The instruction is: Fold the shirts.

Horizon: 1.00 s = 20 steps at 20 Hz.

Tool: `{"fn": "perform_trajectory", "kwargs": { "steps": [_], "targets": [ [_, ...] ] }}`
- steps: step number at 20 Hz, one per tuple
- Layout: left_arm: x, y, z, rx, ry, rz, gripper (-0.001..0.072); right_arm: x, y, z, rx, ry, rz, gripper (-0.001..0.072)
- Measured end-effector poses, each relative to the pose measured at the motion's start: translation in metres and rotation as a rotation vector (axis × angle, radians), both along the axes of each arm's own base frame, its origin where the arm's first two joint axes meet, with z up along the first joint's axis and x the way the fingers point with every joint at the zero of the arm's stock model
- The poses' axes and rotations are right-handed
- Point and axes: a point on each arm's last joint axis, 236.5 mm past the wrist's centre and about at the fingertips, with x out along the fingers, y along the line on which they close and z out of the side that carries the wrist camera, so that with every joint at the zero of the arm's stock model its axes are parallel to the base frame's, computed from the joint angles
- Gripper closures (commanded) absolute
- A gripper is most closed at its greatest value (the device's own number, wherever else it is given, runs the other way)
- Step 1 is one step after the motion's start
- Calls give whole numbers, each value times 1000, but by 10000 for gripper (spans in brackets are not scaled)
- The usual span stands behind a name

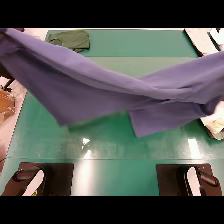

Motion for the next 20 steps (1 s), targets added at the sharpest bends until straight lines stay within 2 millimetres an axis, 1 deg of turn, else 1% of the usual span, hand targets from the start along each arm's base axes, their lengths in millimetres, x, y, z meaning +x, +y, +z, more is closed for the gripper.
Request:
{"fn": "perform_trajectory", "kwargs": {
  "steps": [2, 4, 5, 6, 7, 8, 9, 10, 12, 14, 15, 17, 19, 20],
  "targets": [
    [-18, 2, 13, 50, -23, 9, 686, -23, 3, 24, -43, -45, -39, 688],
    [-32, 9, 26, 96, -56, 42, 686, -38, 3, 44, -61, -69, -80, 688],
    [-36, 14, 32, 114, -76, 68, 686, -43, 4, 51, -61, -73, -96, 688],
    [-38, 19, 36, 127, -89, 94, 686, -43, 3, 54, -51, -64, -105, 688],
    [-34, 24, 36, 135, -87, 118, 685, -38, 1, 51, -26, -29, -108, 689],
    [-27, 29, 30, 137, -63, 136, 686, -29, -2, 41, 7, 24, -101, 689],
    [-13, 33, 17, 134, -17, 145, 685, -17, -4, 26, 54, 87, -81, 689],
    [1, 33, 0, 121, 40, 138, 685, -2, -8, 5, 114, 165, -54, 689],
    [37, 24, -50, 63, 196, 81, 685, 29, -21, -46, 247, 317, -16, 689],
    [71, 19, -98, 3, 305, 55, 685, 65, -30, -107, 368, 460, 19, 689],
    [89, 20, -123, -28, 345, 58, 685, 84, -30, -139, 407, 520, 32, 689],
    [126, 28, -169, -67, 393, 98, 685, 129, -24, -202, 449, 612, 49, 689],
    [162, 39, -206, -93, 414, 150, 685, 175, -19, -258, 456, 678, 36, 689],
    [177, 44, -224, -95, 422, 173, 685, 198, -14, -279, 457, 700, 34, 689]
  ]
}}
